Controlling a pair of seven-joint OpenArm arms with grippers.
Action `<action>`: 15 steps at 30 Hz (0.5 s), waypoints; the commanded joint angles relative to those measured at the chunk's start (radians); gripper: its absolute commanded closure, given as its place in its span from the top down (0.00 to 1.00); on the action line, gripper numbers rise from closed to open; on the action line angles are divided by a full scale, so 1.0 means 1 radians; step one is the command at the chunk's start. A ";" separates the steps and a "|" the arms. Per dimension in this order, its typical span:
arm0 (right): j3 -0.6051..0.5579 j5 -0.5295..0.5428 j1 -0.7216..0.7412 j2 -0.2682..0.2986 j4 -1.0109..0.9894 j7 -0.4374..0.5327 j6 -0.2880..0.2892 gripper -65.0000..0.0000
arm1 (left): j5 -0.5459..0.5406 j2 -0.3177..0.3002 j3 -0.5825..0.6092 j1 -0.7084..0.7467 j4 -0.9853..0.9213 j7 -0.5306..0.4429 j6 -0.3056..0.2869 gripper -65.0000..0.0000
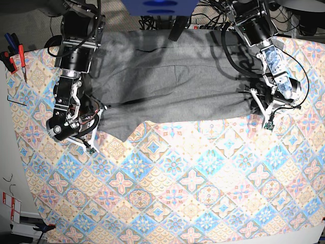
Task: Fold the T-shirt properly
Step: 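Drag the held shirt edge with both grippers toward the robot base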
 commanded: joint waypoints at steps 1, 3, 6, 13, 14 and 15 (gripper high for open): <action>0.001 0.001 -0.001 0.005 0.036 -0.001 0.002 0.01 | -0.003 -0.011 0.001 -0.011 0.021 -0.005 0.005 0.00; 0.001 0.001 -0.029 0.005 0.088 -0.001 0.002 0.02 | -0.003 -0.012 0.000 -0.011 0.021 -0.005 0.005 0.00; 0.001 0.001 -0.063 0.017 0.155 -0.001 0.002 0.02 | -0.003 -0.014 0.001 0.015 0.061 -0.007 0.005 0.00; 0.001 0.001 -0.116 0.026 0.186 -0.001 0.002 0.02 | -0.003 -0.011 0.000 0.083 0.191 -0.005 0.005 0.00; 0.001 0.001 -0.126 0.026 0.186 -0.001 0.002 0.01 | -0.003 -0.011 -0.002 0.087 0.191 -0.005 0.005 0.00; 0.001 0.001 -0.133 0.026 0.186 -0.001 0.002 0.01 | -0.003 -0.011 -0.002 0.092 0.197 -0.003 0.005 0.00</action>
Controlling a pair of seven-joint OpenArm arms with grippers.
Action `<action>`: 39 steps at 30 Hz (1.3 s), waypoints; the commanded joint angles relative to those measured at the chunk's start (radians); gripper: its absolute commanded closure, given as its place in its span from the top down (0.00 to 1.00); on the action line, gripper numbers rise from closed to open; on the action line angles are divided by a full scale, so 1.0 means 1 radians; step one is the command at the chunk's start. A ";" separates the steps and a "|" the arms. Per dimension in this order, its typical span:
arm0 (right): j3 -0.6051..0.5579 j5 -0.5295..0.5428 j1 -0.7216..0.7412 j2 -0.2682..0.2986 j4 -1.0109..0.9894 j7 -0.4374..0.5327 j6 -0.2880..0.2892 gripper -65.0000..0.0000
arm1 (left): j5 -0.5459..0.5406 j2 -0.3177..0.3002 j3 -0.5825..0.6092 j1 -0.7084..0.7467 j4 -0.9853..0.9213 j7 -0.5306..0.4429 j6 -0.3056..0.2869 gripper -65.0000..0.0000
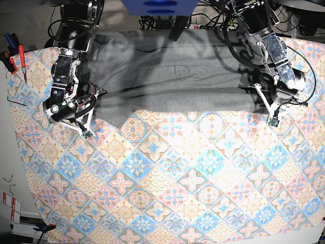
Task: Fold the T-shirt properly
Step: 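Drag the held shirt edge with both grippers toward the robot base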
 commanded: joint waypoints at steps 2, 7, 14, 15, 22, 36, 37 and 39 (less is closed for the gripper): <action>0.001 -0.002 0.015 0.007 0.021 0.002 -0.001 0.01 | 0.005 -0.009 -0.003 0.014 0.042 -0.004 0.006 0.00; 0.001 -0.002 -0.037 0.007 0.035 0.002 -0.001 0.01 | -0.004 -0.009 -0.004 0.094 0.081 -0.008 0.006 0.00; 0.034 -0.002 -0.125 0.033 0.160 0.002 -0.001 0.01 | -0.004 -0.009 -0.007 0.163 0.082 -0.012 0.006 0.00; 0.054 -0.002 -0.136 0.033 0.167 0.002 -0.001 0.01 | -0.004 -0.009 -0.007 0.166 0.082 -0.012 0.006 0.00; 0.109 -0.002 -0.197 0.062 0.171 0.002 -0.001 0.01 | -0.004 -0.009 -0.029 0.223 0.130 -0.012 0.006 0.00; 0.109 -0.002 -0.346 0.085 0.256 0.002 -0.001 0.01 | 0.007 -0.009 -0.092 0.313 0.154 -0.008 0.006 0.00; 0.109 -0.002 -0.355 0.085 0.256 0.002 -0.001 0.01 | 0.007 -0.009 -0.098 0.315 0.153 -0.008 0.006 0.00; 0.109 -0.002 -0.366 0.085 0.254 0.002 -0.001 0.01 | 0.007 -0.011 -0.101 0.333 0.150 -0.012 0.006 0.00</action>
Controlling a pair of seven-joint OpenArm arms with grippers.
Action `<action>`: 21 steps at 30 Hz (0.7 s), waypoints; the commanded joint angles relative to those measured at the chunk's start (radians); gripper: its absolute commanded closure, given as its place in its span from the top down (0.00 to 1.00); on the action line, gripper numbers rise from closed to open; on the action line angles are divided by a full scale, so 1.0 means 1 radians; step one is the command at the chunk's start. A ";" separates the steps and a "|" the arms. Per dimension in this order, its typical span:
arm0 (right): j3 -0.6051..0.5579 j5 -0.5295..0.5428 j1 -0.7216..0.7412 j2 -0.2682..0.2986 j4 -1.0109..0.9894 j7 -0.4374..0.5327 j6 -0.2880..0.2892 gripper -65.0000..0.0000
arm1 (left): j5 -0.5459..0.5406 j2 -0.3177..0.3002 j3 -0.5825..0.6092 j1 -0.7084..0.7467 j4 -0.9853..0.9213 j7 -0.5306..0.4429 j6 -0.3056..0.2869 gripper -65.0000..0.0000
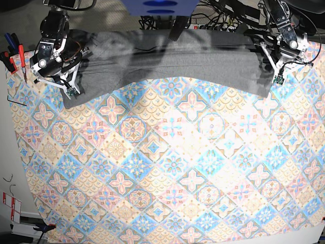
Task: Fold the T-shirt properly
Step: 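Drag the held shirt edge with both grippers toward the robot base, then hold the shirt with the right gripper and regrasp its end with the left gripper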
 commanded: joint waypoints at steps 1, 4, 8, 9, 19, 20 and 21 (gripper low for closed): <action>0.008 -0.031 0.005 0.017 0.011 -0.012 -0.005 0.01 | 0.019 -0.016 -0.012 0.014 0.017 0.006 0.014 0.00; 0.003 -0.031 0.009 0.017 0.006 -0.012 -0.005 0.02 | 0.018 -0.015 -0.006 0.016 -0.003 0.006 0.014 0.00; -0.002 -0.031 0.011 0.017 0.006 -0.012 -0.005 0.13 | 0.022 -0.013 -0.004 -0.003 -0.062 0.008 0.014 0.00; -0.002 -0.031 0.011 0.017 0.006 -0.012 -0.005 0.19 | 0.024 -0.013 -0.004 -0.004 -0.072 0.009 0.014 0.00; 0.006 -0.031 0.009 0.015 0.008 -0.012 -0.005 0.62 | 0.016 -0.013 -0.009 -0.001 -0.115 0.008 0.014 0.71; 0.006 -0.031 0.011 0.015 0.011 -0.012 -0.005 0.62 | 0.015 -0.012 -0.009 -0.004 -0.114 0.008 0.014 0.73; 0.006 -0.031 0.011 0.015 0.011 -0.012 -0.005 0.62 | 0.013 0.001 -0.009 -0.007 -0.114 0.006 0.014 0.73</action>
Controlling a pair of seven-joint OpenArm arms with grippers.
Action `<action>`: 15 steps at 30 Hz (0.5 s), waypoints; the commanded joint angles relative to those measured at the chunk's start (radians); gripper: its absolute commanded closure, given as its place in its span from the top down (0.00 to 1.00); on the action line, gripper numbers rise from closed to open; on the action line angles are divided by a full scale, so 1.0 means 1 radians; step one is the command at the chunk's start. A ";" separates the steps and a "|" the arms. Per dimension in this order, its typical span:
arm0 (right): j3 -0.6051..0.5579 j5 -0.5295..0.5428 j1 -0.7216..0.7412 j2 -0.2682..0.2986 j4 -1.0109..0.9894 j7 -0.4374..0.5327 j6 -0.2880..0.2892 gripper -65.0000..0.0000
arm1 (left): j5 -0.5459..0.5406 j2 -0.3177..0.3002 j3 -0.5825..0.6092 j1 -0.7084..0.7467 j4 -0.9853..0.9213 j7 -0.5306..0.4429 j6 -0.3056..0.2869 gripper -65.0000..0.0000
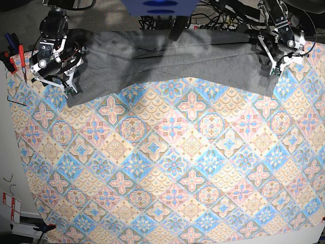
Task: Fold the T-shirt properly
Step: 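Hold the shirt with the right gripper and regrasp its end with the left gripper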
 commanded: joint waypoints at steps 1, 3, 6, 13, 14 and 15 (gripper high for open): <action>0.004 -0.002 0.007 0.009 0.021 0.003 -0.004 0.62 | -0.006 0.008 -0.006 0.001 0.021 -0.004 0.005 0.73; 0.004 -0.002 0.013 0.009 0.021 0.003 -0.004 0.62 | -0.031 0.017 -0.006 -0.001 0.054 -0.004 0.005 0.73; 0.004 -0.002 0.029 0.005 0.021 0.003 -0.004 0.62 | -0.066 0.049 -0.006 0.001 0.096 -0.003 0.005 0.74; 0.004 -0.002 0.044 0.005 0.021 0.003 -0.004 0.62 | -0.144 0.072 -0.005 0.001 0.131 0.003 0.005 0.74; 0.004 -0.002 0.044 0.005 0.021 0.003 -0.004 0.62 | -0.155 0.072 -0.005 0.001 0.131 0.003 0.005 0.74; 0.004 -0.002 0.047 0.005 0.021 0.003 -0.004 0.62 | -0.172 0.072 -0.006 0.001 0.131 0.002 0.005 0.74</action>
